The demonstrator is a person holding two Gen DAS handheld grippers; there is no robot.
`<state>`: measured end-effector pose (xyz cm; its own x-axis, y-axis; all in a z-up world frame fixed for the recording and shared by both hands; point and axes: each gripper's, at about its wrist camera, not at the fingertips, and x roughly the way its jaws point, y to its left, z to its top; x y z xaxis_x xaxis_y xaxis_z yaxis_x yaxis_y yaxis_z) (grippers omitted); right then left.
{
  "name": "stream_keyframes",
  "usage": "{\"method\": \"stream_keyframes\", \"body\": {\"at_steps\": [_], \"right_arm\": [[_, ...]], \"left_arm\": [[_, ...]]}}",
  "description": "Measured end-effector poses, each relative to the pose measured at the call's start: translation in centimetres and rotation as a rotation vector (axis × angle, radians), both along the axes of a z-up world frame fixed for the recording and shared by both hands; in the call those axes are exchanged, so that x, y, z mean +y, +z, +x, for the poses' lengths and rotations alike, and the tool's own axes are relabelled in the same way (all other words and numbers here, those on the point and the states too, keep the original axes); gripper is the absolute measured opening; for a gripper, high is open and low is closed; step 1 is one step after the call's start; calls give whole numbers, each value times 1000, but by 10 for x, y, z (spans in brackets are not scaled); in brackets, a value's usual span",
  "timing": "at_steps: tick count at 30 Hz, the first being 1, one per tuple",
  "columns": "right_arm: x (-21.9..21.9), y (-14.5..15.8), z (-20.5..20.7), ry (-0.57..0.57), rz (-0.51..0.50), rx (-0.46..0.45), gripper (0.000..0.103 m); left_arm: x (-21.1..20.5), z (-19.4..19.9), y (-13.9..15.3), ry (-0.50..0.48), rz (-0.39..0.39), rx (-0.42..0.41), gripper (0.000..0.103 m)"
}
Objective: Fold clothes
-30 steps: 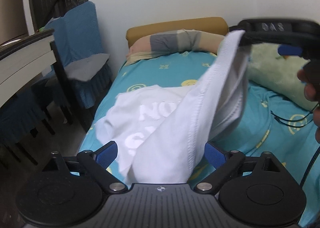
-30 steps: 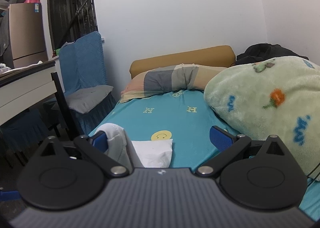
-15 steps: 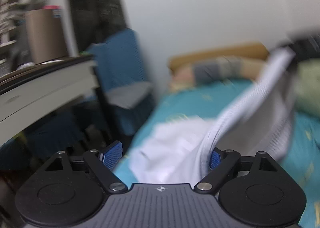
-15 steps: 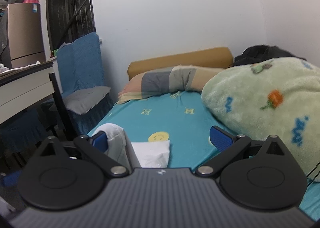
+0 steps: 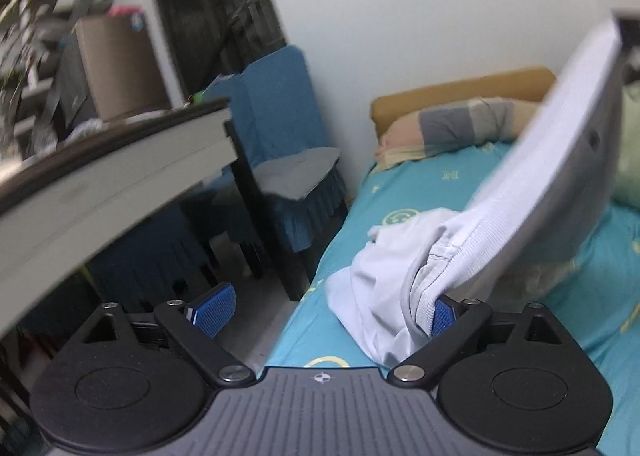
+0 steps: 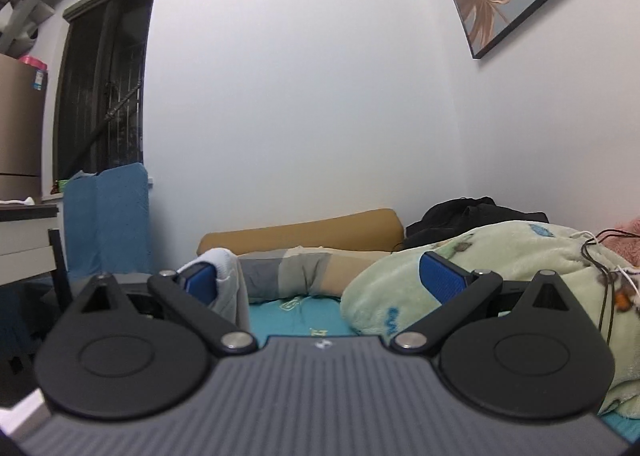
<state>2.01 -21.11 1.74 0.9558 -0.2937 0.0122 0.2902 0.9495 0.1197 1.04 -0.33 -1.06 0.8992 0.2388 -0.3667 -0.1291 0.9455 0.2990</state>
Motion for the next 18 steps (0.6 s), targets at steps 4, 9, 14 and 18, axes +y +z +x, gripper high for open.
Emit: {"method": "stream_keyframes", "body": {"at_steps": [4, 9, 14, 18], "right_arm": [[5, -13, 19, 36, -42, 136, 103], [12, -39, 35, 15, -82, 303, 103], [26, -34, 14, -74, -180, 315, 103], [23, 2, -21, -87, -149, 226, 103]], "left_arm": [[19, 9, 7, 88, -121, -46, 97], [44, 20, 13, 191, -284, -90, 99], [45, -21, 28, 152, -311, -190, 100], [48, -50, 52, 144, -313, -315, 103]]}}
